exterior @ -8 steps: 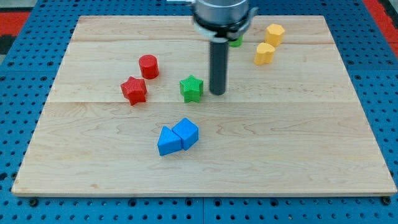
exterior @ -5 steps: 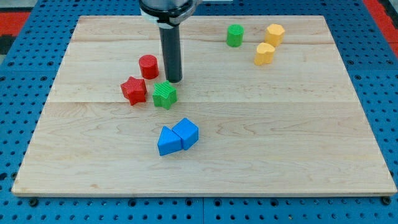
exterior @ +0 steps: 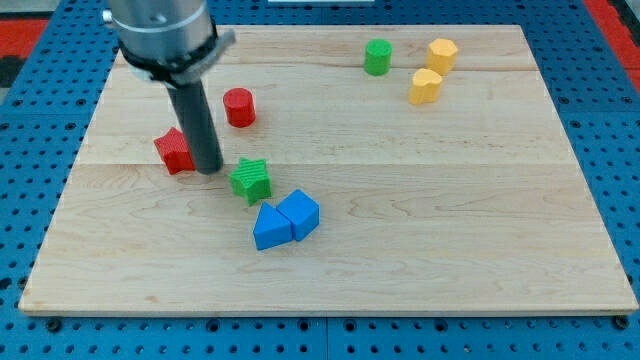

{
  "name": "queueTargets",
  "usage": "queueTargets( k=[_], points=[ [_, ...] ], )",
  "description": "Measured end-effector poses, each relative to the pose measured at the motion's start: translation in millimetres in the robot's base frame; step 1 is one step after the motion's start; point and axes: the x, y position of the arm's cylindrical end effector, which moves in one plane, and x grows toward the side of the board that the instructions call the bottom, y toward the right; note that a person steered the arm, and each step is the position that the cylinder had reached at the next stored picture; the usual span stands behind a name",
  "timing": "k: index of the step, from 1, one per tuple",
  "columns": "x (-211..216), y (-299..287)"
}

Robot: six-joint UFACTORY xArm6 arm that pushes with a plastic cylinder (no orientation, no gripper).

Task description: Move the green star into the blue blocks

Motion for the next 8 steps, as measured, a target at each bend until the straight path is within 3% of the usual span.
queueTargets(
  k=[1,2,3,4,5,6,7,8],
  points=[
    [36,30],
    [25,27],
    [-25,20],
    [-23,54],
    [32,55],
    [-3,60],
    [-101,64],
    [-169,29]
  ],
)
